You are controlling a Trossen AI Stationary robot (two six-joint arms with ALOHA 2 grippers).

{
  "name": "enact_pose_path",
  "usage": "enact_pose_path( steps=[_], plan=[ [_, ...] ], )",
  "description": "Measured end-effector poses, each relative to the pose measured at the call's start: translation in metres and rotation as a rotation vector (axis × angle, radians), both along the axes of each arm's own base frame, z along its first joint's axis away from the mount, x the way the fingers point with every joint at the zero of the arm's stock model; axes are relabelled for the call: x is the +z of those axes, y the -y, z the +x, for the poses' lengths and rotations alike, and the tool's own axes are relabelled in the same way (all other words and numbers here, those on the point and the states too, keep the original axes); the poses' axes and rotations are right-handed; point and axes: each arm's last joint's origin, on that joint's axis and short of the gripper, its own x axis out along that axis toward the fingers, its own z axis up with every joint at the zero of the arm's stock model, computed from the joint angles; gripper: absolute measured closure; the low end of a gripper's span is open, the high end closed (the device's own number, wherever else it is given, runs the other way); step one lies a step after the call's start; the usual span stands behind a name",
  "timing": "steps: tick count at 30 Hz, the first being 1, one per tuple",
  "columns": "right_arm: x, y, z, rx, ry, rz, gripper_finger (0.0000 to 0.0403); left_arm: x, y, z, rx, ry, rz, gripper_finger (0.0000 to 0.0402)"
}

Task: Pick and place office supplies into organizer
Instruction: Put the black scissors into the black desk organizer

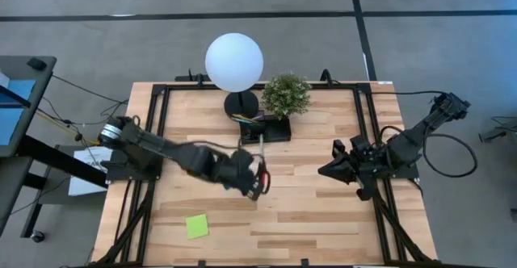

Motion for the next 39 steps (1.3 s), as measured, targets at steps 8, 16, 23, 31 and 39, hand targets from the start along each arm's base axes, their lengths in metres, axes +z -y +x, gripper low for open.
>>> enact_pose_path(
  steps=[8, 16, 23, 31, 39],
  plan=[
    [0.002, -0.006, -0.005, 0.041, 0.021, 0.016, 0.0402, 0.048, -0.088, 0.007, -0.131, 0.232, -0.27, 0.0399],
    [0.002, -0.016, -0.012, 0.103, 0.019, 0.017, 0.0402, 0.034, -0.161, -0.001, -0.095, 0.167, -0.419, 0.0399],
    [0.002, -0.022, -0.017, 0.139, 0.021, 0.01, 0.0402, 0.003, -0.184, -0.013, -0.011, 0.051, -0.558, 0.0399],
    [0.002, -0.021, -0.017, 0.133, 0.026, -0.008, 0.0402, -0.006, -0.198, -0.019, 0.024, 0.041, -0.618, 0.0399],
    [0.002, -0.021, -0.017, 0.132, 0.028, -0.015, 0.0402, -0.016, -0.206, -0.024, 0.105, 0.007, -0.692, 0.0399]
  ],
)
